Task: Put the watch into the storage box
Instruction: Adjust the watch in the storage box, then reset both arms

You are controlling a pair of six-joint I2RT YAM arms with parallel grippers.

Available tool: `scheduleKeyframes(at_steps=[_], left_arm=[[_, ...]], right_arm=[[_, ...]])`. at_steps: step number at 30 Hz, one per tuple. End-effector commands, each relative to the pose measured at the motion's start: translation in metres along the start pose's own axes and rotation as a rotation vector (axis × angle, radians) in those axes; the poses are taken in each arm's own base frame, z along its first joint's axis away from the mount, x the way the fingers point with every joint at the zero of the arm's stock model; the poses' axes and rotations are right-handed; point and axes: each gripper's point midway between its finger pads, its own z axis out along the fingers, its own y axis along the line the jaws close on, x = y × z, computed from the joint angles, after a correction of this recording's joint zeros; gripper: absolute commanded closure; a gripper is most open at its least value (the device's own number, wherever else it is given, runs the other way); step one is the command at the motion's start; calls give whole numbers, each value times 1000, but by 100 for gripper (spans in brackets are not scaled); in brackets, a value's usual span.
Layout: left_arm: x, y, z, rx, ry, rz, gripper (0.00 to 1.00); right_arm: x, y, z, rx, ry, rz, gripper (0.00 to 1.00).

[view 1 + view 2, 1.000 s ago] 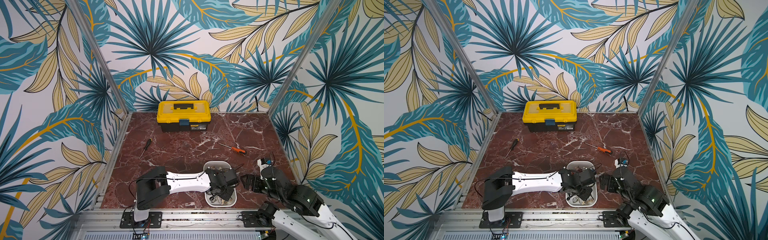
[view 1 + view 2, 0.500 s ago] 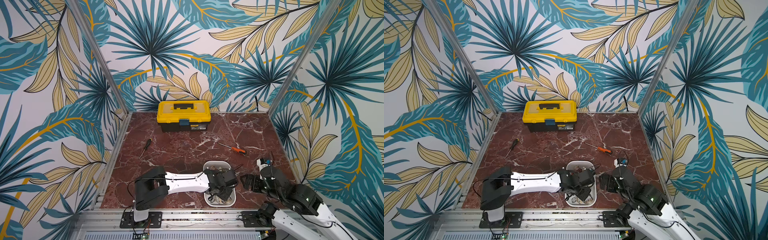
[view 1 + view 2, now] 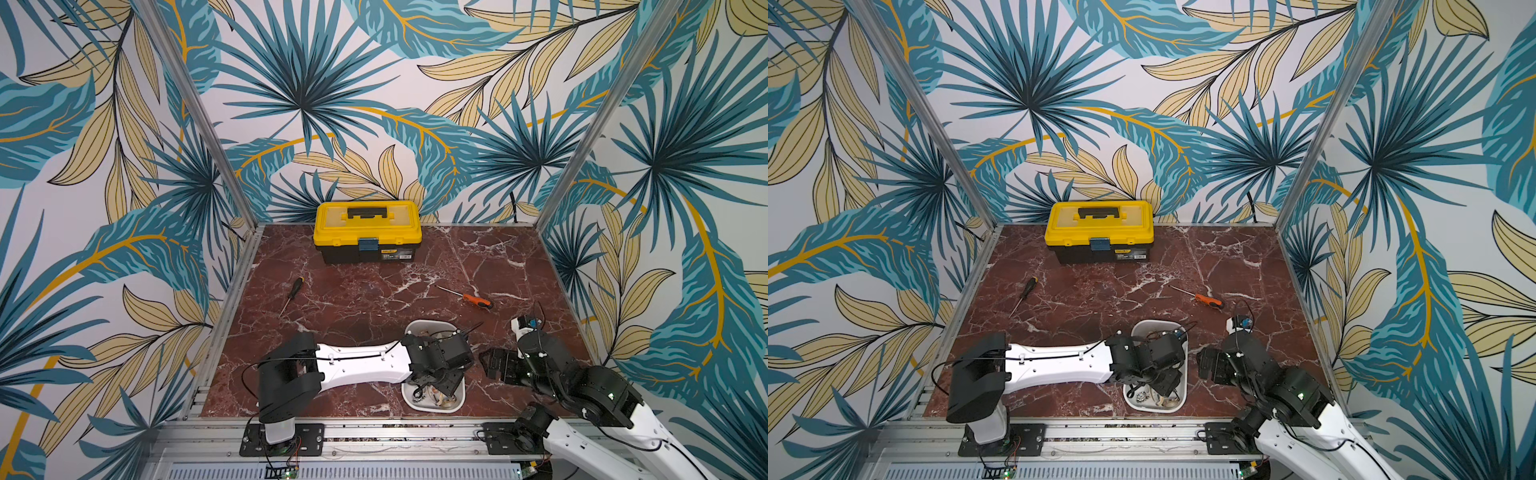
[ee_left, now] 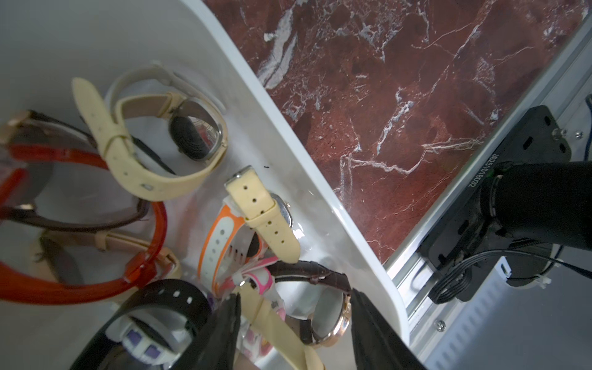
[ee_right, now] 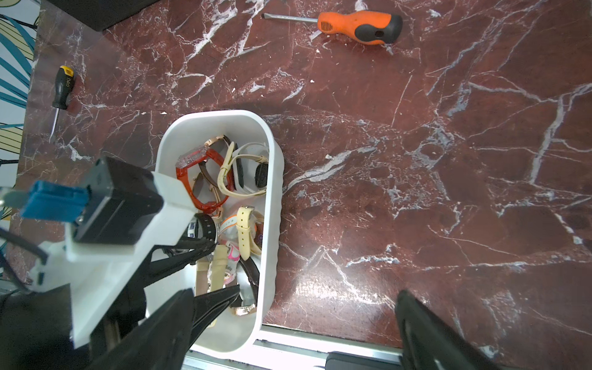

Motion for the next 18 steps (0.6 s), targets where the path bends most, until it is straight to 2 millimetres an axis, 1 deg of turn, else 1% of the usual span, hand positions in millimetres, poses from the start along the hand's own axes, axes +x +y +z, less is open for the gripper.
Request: scheduleKeyframes(at_steps=[1, 4, 5, 7, 9, 10, 13, 15, 16, 18], left_arm=[[-25, 6, -36, -14, -113, -21, 36], [-41, 18, -67, -12, -222, -55, 24], [-49, 25, -82, -13, -278, -66, 19], [-58, 44, -109, -37, -381, -88, 10], [-67, 73, -136, -77, -498, -126, 0], [-68, 87, -146, -80, -528, -147, 0], [-64, 143, -172, -133, -585, -255, 0], [-56, 180, -188, -193, -634, -300, 0], [-53, 192, -195, -219, -655, -311, 0], [-44, 224, -210, -291, -705, -352, 0]], right_arm=[[2, 2, 5, -8, 4, -7, 0], [-2, 8, 9, -39, -19, -10, 0], [-5, 11, 12, -48, -33, -9, 0], [-13, 13, 17, -37, -62, -7, 0], [-24, 7, 23, 28, -107, -3, 0], [-28, 4, 27, 60, -125, 0, 0], [-39, -1, 39, 155, -143, 3, 0], [-46, -14, 43, 257, -170, 24, 0], [-49, -19, 43, 288, -185, 37, 0], [-57, -27, 45, 314, -221, 74, 0]])
